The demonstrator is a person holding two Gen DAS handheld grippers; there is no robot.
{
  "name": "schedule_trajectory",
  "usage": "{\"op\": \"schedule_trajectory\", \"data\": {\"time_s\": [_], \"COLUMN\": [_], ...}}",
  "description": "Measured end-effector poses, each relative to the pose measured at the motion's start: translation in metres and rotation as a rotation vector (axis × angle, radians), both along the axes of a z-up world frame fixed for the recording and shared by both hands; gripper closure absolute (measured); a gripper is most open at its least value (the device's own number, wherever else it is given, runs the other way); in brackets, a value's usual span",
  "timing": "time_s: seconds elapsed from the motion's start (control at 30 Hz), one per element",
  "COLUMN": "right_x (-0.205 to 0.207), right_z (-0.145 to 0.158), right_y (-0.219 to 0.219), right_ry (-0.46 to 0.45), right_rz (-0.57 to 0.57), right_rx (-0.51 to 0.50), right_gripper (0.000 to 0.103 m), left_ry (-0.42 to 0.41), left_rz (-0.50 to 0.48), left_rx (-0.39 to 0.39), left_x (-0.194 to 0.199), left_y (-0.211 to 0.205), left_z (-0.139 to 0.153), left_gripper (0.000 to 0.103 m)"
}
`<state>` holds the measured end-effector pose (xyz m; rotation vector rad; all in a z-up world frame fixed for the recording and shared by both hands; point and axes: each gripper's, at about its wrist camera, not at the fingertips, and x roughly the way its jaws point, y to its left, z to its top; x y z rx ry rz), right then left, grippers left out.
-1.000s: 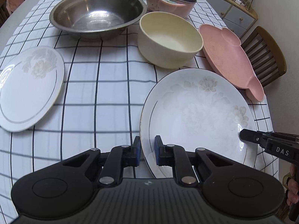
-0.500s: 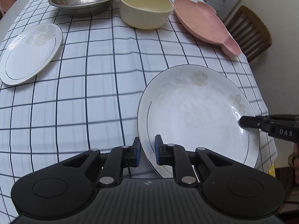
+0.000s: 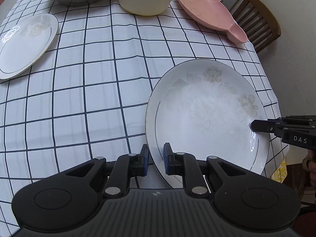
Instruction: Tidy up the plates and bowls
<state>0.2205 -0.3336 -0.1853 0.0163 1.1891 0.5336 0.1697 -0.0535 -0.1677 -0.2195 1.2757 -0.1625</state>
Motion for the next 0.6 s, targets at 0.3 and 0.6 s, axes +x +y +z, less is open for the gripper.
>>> {"op": "schedule_trajectory", "data": {"time_s": [0.3,0.6], "right_x": [-0.003,-0.003], "right_z": [0.008,0.036], "right_y": [0.003,0.011], "right_ry": [-0.049,-0.157], "right_rz": [0.007,0.027], "right_rx": [-0.057,-0.061], "right_gripper": [0.082,0.077], "left_ry": [-0.019,-0.103], "left_rz": [-0.008,0.011], "left_rx": [0.024,0.079], "left_x": [0.001,-0.007], "left_y": [0.000,0.009], "left_z": [0.006,0.032], "left_gripper": [0.088,0.088]}}
